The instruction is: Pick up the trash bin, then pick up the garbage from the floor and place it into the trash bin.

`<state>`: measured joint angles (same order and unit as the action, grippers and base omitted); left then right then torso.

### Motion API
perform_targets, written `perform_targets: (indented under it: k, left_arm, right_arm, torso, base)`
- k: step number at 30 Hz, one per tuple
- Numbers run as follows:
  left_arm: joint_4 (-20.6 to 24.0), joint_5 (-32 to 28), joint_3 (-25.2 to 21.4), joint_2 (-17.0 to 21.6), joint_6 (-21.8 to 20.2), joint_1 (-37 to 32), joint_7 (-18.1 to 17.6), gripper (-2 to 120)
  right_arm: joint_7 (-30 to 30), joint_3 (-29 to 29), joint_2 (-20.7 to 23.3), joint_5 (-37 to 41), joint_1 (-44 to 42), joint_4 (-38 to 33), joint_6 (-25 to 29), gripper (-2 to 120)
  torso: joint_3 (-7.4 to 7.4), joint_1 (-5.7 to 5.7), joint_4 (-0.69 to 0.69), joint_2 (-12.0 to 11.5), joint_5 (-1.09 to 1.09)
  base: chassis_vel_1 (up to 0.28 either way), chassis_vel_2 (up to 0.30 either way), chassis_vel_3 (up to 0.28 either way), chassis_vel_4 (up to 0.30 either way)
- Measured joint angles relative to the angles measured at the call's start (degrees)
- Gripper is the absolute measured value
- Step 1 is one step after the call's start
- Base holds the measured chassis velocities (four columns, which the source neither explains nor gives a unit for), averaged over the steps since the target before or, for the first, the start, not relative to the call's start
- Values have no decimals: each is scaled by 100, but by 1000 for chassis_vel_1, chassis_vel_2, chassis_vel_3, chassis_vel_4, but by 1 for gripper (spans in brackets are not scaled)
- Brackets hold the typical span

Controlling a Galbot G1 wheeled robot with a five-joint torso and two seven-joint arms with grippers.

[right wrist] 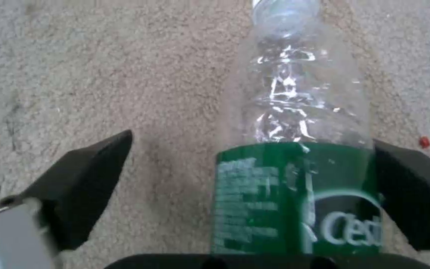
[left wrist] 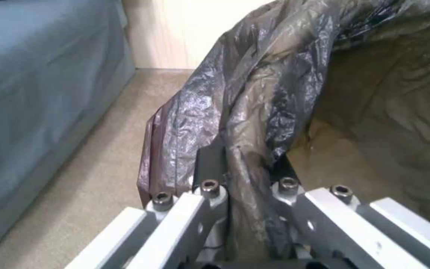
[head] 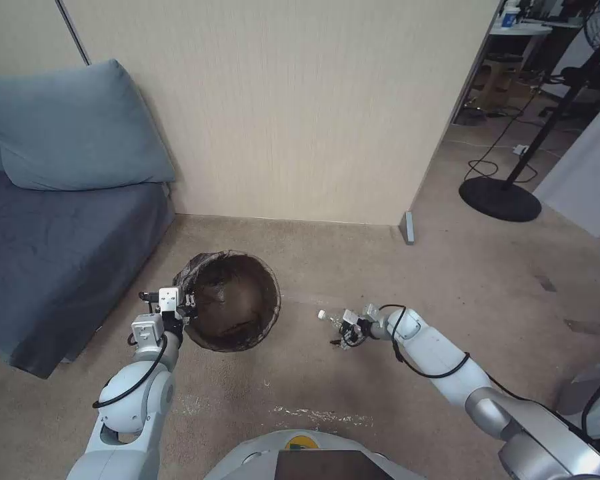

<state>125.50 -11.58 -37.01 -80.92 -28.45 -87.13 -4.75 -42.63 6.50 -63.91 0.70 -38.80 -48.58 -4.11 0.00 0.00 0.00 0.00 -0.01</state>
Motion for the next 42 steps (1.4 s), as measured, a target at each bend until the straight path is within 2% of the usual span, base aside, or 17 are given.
perform_targets:
  k: [1, 5, 6, 9, 11, 15, 17, 19, 25, 30, 34, 35, 37, 39, 42]
  left_arm:
    - [0, 0, 0, 0, 0, 0, 0, 4]
    - [1, -1, 6, -1, 3, 1, 0, 4]
    - [1, -1, 6, -1, 3, 1, 0, 4]
    - [2, -2, 14, 0, 25, 4, 1, 4]
    - [-2, -1, 18, -1, 41, 9, 1, 4]
    - [-14, 0, 58, -8, 73, 23, 2, 4]
    - [-14, 0, 62, -8, 76, 26, 2, 4]
    - [-16, 1, 66, -12, 82, 29, 4, 4]
    - [-15, 1, 64, -14, 84, 27, 4, 4]
    - [-16, 1, 66, -30, 90, 26, 4, 4]
    - [-42, -4, 78, -29, 123, 42, 8, 4]
    - [-42, -4, 78, -29, 123, 42, 8, 4]
    - [-52, -8, 81, -28, 134, 42, 8, 3]
    - [-55, -9, 86, -27, 135, 41, 8, 3]
    - [-62, -7, 136, -32, 135, 53, 8, 3]
  right_arm:
    - [0, 0, 0, 0, 0, 0, 0, 96]
    - [-16, -43, 83, 89, -8, -155, -109, 79]
    - [-16, -43, 83, 89, -8, -155, -109, 79]
    - [90, -136, 135, 148, -62, -266, -160, 65]
    - [111, -172, 139, 156, -69, -273, -165, 62]
    - [166, -268, 248, 190, -117, -355, -195, 43]
    - [181, -270, 270, 193, -129, -374, -210, 40]
    - [218, -303, 308, 197, -172, -410, -240, 31]
    - [328, -504, 323, 196, -304, -562, -239, 25]
    - [551, -903, 520, 360, -589, -1138, -303, 25]
    - [1136, -1598, 889, 934, -1335, -2672, -633, 25]
    - [1136, -1598, 889, 934, -1335, -2672, -633, 25]
    - [1544, -2144, 988, 1286, -1772, -3515, -762, 25]
    - [1688, -2288, 1010, 1421, -1901, -3776, -791, 25]
    - [2218, -2865, 1054, 1996, -2422, -4850, -990, 25]
  torso:
    - [0, 0, 0, 0, 0]
    - [0, 0, 0, 0, 1]
    - [0, 0, 0, 0, 1]
    - [0, 0, 0, 0, 1]
    - [0, 0, 0, 0, 1]
    - [0, 0, 0, 0, 1]
    - [0, 0, 0, 0, 0]
    - [0, 0, -1, 0, 1]
    - [0, 0, 1, 0, 2]
    - [0, 0, 1, 0, 2]
    - [0, 0, -2, 0, 3]
    - [0, 0, -2, 0, 3]
    - [0, 0, 0, 0, -2]
    - [0, 0, 0, 0, 2]
    - [0, 0, -1, 0, -2]
  base:
    - [0, 0, 0, 0]
    - [0, 0, 0, 0]
    - [0, 0, 0, 0]
    - [0, 0, 0, 0]
    - [0, 0, 0, 0]
    - [0, 0, 0, 0]
    - [0, 0, 0, 0]
    - [0, 0, 0, 0]
    - [0, 0, 0, 0]
    - [0, 0, 0, 0]
    - [0, 0, 0, 0]
    - [0, 0, 0, 0]
    - [0, 0, 0, 0]
    - [0, 0, 0, 0]
    - [0, 0, 0, 0]
